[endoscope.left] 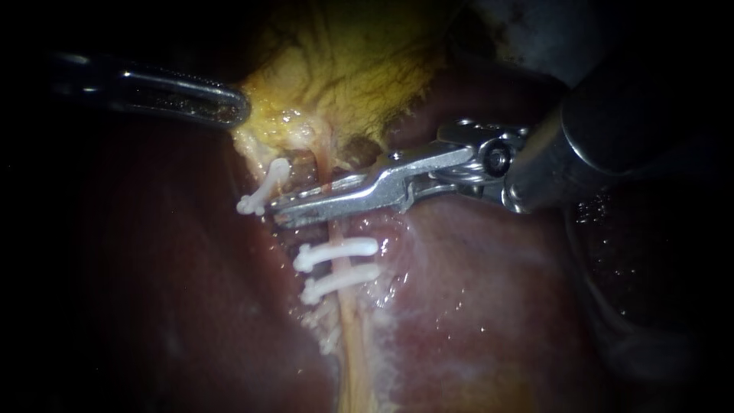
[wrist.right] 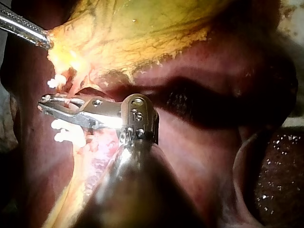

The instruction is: Clipping third clip right tube

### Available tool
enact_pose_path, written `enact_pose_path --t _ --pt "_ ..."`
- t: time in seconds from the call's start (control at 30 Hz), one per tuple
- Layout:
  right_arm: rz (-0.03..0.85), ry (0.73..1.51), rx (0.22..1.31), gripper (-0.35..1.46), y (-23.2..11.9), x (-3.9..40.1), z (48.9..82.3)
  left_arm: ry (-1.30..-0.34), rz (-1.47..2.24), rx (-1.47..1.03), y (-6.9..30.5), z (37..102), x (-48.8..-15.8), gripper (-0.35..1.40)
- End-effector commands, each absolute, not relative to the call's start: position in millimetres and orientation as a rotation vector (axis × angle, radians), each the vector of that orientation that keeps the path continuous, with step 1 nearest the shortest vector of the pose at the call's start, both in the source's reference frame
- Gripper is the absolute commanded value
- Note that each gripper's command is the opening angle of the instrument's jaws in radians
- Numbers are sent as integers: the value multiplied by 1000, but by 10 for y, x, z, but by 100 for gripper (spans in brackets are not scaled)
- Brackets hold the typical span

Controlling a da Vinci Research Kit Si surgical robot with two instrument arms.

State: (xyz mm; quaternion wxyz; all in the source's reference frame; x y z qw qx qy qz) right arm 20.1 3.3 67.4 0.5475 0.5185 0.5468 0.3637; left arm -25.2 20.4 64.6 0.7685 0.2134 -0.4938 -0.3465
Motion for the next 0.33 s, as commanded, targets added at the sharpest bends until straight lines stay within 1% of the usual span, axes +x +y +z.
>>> enact_pose_path --t 0.03,0.33 --pt "860 1296 1229 -35 32 202 674 -1071 -752 463 205 647 -252 -35" --pt "854 1295 1231 -35 30 202 677 -1071 -752 463 205 647 -252 -35"
